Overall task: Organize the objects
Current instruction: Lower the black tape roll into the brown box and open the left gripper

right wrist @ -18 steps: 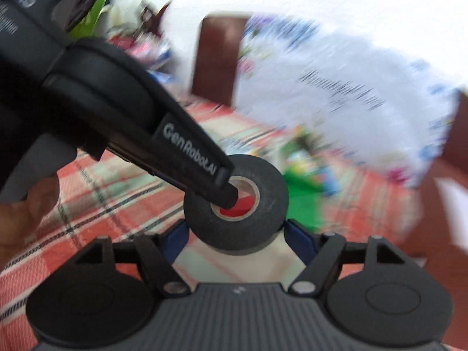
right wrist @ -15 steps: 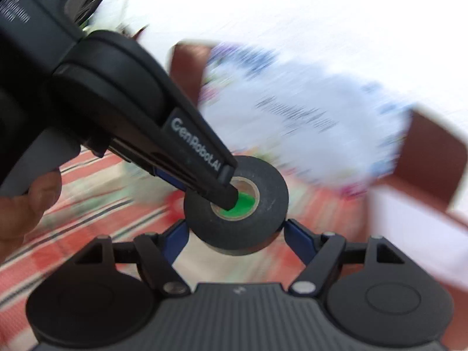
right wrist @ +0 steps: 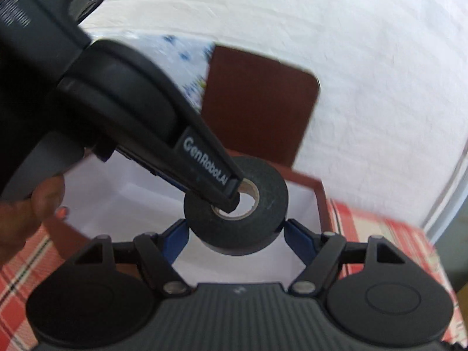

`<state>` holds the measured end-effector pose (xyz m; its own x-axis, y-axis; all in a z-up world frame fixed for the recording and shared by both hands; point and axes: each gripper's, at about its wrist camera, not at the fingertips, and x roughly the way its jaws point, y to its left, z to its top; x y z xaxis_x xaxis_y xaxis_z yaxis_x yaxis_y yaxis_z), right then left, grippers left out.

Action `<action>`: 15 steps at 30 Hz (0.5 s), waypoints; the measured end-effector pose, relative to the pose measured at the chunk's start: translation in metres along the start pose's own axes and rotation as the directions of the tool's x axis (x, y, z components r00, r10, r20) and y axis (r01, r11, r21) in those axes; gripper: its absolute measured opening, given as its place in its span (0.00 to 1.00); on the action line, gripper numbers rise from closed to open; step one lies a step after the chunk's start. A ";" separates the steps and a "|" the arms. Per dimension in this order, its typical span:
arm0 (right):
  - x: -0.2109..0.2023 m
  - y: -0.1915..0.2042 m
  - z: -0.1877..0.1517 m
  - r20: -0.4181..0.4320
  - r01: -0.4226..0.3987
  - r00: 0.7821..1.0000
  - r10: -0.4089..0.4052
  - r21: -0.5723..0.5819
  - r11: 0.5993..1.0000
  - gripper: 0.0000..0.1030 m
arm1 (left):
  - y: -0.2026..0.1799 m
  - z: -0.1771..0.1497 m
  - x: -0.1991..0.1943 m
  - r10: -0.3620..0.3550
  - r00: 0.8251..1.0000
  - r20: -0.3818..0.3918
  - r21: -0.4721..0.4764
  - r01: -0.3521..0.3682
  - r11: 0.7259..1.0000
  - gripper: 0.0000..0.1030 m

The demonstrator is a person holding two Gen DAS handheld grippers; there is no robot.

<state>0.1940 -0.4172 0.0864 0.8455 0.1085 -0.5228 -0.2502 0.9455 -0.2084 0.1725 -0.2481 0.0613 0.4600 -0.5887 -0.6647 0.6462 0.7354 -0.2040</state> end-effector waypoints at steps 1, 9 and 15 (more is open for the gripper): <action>0.008 -0.010 -0.003 -0.024 -0.008 1.000 0.008 0.017 1.000 0.73 | -0.003 0.001 0.008 0.015 1.000 -0.012 0.010 -0.015 1.000 0.31; -0.013 -0.030 -0.040 0.061 0.009 0.998 -0.013 0.056 0.998 0.90 | -0.016 0.007 0.004 0.148 0.988 0.030 0.087 -0.150 0.985 0.41; -0.072 -0.035 -0.078 0.146 0.010 0.988 -0.039 0.194 0.981 0.88 | -0.014 -0.005 -0.041 0.222 0.968 0.117 0.114 -0.235 0.965 0.51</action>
<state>0.1054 -0.4816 0.0668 0.9144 0.1156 -0.3878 -0.1458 0.9881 -0.0492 0.1421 -0.2326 0.0878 0.6603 -0.4459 -0.6043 0.5847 0.8102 0.0410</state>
